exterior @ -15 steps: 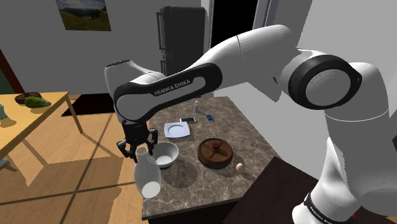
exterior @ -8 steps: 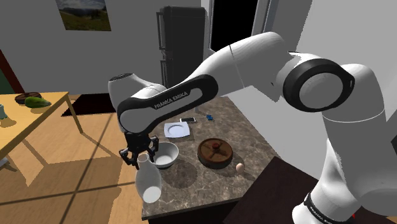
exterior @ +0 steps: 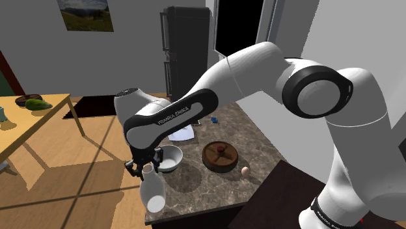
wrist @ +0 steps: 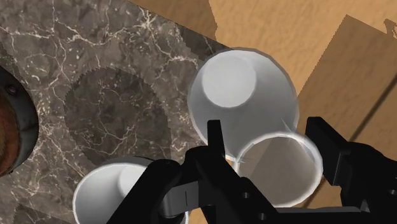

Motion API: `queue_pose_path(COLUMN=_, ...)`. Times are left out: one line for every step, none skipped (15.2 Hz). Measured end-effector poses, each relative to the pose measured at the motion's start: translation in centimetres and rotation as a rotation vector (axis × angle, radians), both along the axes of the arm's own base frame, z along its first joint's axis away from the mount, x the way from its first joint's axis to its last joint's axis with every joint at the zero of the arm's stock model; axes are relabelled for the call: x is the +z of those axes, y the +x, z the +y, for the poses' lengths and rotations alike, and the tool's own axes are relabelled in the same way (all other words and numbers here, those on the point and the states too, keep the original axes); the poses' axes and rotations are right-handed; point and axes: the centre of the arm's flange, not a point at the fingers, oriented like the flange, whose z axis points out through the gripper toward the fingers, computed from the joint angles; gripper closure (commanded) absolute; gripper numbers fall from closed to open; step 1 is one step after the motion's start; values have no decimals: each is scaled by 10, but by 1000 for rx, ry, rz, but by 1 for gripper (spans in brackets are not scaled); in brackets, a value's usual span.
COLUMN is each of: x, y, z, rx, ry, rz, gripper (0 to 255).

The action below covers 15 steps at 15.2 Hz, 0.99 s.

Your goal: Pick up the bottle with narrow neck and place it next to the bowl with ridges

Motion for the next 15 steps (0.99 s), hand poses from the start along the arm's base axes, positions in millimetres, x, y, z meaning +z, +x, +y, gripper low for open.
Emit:
queue_pose_path(x=-5, y=-1, z=1, rx=0, ry=0, rz=0, gripper=255)
queue_pose_path(x=-10, y=-1, z=0, rx=0, ry=0, rz=0, gripper=255)
queue_pose_path(x=-14, y=0, z=1, rx=0, ry=0, rz=0, gripper=255)
queue_pose_path(x=-20, y=-1, z=0, rx=0, ry=0, rz=0, gripper=255)
queue_pose_path(x=-25, y=-2, z=0, rx=0, ry=0, rz=0, gripper=255)
queue_pose_path(x=-31, y=-1, z=0, rx=0, ry=0, rz=0, gripper=255)
queue_pose_path(x=-35, y=-1, z=0, rx=0, ry=0, rz=0, gripper=255)
queue_pose_path(x=-37, y=-1, z=0, rx=0, ry=0, rz=0, gripper=255)
queue_pose_path(x=-38, y=0, z=0, rx=0, ry=0, rz=0, gripper=255)
queue_pose_path(x=-38, y=0, z=0, rx=0, ry=0, rz=0, gripper=255)
queue_pose_path(x=-39, y=0, z=0, rx=0, ry=0, rz=0, gripper=255)
queue_pose_path(x=-39, y=0, z=0, rx=0, ry=0, rz=0, gripper=255)
queue_pose_path(x=-39, y=0, z=0, rx=0, ry=0, rz=0, gripper=255)
queue_pose_path(x=-39, y=0, z=0, rx=0, ry=0, rz=0, gripper=0)
queue_pose_path(x=-39, y=0, z=0, rx=0, ry=0, rz=-1, gripper=0)
